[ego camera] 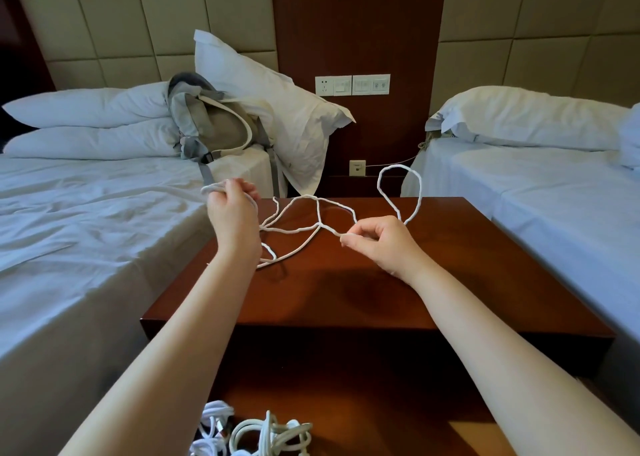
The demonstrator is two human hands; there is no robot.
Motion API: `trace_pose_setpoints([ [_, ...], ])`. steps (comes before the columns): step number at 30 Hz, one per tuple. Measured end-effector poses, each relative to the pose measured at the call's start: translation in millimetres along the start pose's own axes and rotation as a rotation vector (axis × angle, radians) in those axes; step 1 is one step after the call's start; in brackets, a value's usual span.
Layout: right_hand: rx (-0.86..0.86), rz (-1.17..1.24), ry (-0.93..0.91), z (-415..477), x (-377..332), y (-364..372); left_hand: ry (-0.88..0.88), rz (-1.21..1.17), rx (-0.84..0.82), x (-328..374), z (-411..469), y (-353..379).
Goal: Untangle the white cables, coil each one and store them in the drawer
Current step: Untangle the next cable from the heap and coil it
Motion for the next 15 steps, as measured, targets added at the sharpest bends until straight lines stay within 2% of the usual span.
trace_pose_setpoints([
  [3,0.248,0.032,-0.074,2,3,-9,0.415,0.615,-0.294,-14,-13,-5],
  [5,0.375,0.072,-0.077,3,9,-28,0.519,0.805,-0.374,-23,-12,-14],
  [9,0.408,0.001,-0.032,4,25,-45,0.355,0.697,-0.272,-22,0,-17],
  [15,0.503,-0.250,-0.018,10,27,-32,0.054,0.413,-0.509,-16,-26,9],
])
Point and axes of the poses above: each hand's wrist, its own z-axis towards the middle knuckle, its own y-axis out of the palm, x = y × z, the point moved 1 cm from there along z, towards the middle knuckle, and after that the axes turned 13 degrees about y, right-handed, at the moved point
